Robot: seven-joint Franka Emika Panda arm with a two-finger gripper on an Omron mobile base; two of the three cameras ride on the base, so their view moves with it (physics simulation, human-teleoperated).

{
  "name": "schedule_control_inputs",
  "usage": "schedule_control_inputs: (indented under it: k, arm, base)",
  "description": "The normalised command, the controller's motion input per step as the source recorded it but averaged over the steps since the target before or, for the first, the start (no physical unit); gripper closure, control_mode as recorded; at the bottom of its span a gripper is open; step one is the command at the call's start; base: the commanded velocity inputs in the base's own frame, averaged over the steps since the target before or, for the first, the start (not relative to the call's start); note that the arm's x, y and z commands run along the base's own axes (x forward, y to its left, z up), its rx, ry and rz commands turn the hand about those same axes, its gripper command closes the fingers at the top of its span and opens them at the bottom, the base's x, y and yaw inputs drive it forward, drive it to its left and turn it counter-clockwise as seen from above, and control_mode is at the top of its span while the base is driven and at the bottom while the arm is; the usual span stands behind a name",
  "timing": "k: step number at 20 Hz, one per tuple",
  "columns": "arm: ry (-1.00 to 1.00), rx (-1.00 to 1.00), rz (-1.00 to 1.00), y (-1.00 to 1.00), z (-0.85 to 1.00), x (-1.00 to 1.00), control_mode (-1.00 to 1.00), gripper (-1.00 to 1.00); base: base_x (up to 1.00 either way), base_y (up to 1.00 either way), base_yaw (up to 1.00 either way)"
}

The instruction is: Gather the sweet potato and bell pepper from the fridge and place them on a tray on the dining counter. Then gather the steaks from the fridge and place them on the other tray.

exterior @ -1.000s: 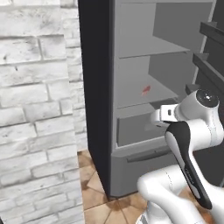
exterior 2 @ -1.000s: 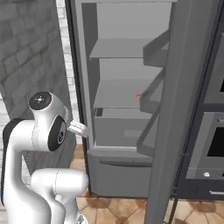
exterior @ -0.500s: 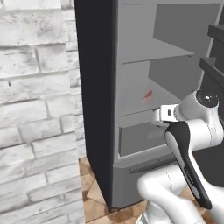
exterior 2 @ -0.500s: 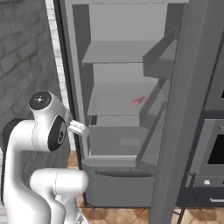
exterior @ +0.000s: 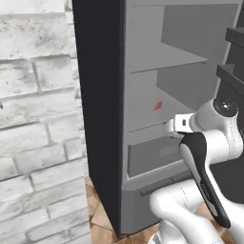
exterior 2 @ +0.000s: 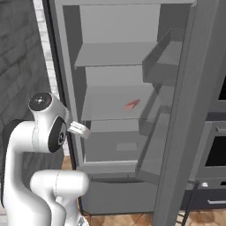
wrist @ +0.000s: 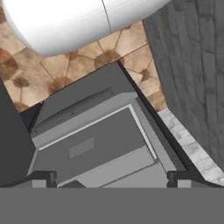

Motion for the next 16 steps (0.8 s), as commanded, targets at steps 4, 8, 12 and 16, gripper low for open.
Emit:
schedule_control_inputs:
  k: [4,8,12,16]
  arm:
    - [0.00,0.00,0.00,0.00,0.00,0.00,1.00,-1.00]
    - [0.00,0.00,0.00,0.00,0.00,0.00,1.00,-1.00]
    - [0.00,0.00,0.00,0.00,0.00,0.00,1.00,-1.00]
    - [0.00,0.00,0.00,0.00,0.00,0.00,1.00,-1.00]
  base:
    - [0.28,-0.01,-0.19]
    - [0.33,-0.01,-0.19]
    - [0.33,0.00,-0.18]
    - [0.37,0.00,-0.17]
